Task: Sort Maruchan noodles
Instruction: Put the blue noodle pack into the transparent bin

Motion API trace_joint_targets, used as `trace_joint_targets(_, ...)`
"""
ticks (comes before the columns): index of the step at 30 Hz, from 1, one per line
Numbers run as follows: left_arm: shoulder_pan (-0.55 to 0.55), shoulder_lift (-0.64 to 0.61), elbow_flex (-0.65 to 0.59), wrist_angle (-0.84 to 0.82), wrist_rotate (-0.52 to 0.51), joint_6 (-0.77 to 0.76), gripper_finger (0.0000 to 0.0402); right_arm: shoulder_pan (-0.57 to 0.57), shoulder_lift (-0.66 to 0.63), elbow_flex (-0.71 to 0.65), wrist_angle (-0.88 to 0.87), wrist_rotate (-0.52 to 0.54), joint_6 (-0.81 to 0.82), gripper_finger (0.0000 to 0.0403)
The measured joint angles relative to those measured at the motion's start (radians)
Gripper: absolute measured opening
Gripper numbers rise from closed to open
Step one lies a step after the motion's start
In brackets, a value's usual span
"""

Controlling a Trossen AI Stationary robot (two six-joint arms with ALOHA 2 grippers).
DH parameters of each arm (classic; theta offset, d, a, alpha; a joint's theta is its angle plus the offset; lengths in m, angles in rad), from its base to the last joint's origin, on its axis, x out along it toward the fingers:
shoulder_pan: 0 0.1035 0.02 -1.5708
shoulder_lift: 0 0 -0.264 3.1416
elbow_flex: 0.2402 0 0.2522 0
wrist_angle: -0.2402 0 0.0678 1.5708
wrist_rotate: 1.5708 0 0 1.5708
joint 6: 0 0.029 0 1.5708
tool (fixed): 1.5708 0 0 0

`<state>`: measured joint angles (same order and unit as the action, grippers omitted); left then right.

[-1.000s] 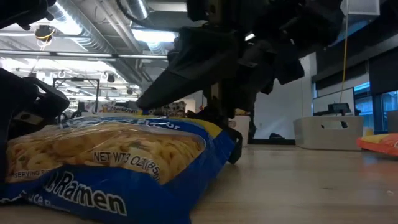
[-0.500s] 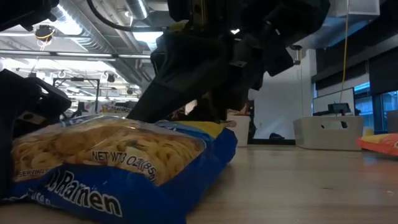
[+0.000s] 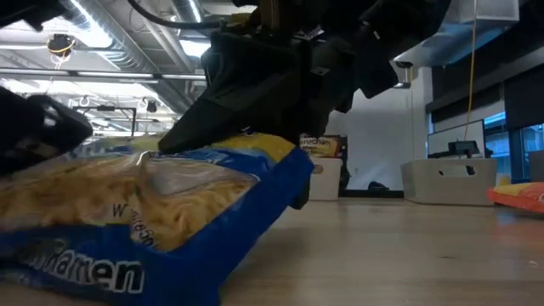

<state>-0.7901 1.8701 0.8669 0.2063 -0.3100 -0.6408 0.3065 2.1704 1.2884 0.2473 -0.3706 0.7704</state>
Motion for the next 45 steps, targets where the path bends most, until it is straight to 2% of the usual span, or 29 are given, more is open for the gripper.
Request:
trace_joint_targets(6,0.002,-0.139,0.000,-0.203,0.003,-0.011,0.0160,0.004,-0.057,-0.002,-0.063,-0.017,-0.085,0.0110)
trace_joint_targets(10,0.001,-0.233,0.000,-0.272,-0.012,-0.006,0.0160,0.004,-0.111,-0.003,-0.139,0.030,-0.158,0.0103)
trace_joint_targets(16,0.002,-0.338,0.000,-0.297,-0.162,0.052,0.0160,0.003,-0.185,-0.003,-0.269,0.158,-0.284,0.0101)
trace_joint_targets(23,0.015,-0.380,0.003,-0.245,-0.376,0.150,0.0160,0.002,-0.260,-0.003,-0.393,0.322,-0.397,0.0101)
trace_joint_targets(27,0.029,-0.380,0.003,-0.201,-0.426,0.189,0.0161,0.002,-0.275,-0.003,-0.421,0.361,-0.425,0.0101)
trace_joint_targets(32,0.090,-0.380,0.003,-0.188,-0.382,0.138,0.0173,0.002,-0.282,0.018,-0.438,0.361,-0.443,0.0101)
trace_joint_targets(37,0.163,-0.380,0.003,-0.190,-0.278,0.096,0.0213,0.010,-0.282,0.041,-0.442,0.365,-0.483,0.0101)
trace_joint_targets(41,0.199,-0.380,0.003,-0.148,-0.269,0.128,0.0245,0.022,-0.282,0.043,-0.449,0.377,-0.495,0.0101)
trace_joint_targets(45,0.231,-0.380,0.004,-0.079,-0.243,0.188,0.0261,0.035,-0.282,0.043,-0.462,0.394,-0.497,0.0101)
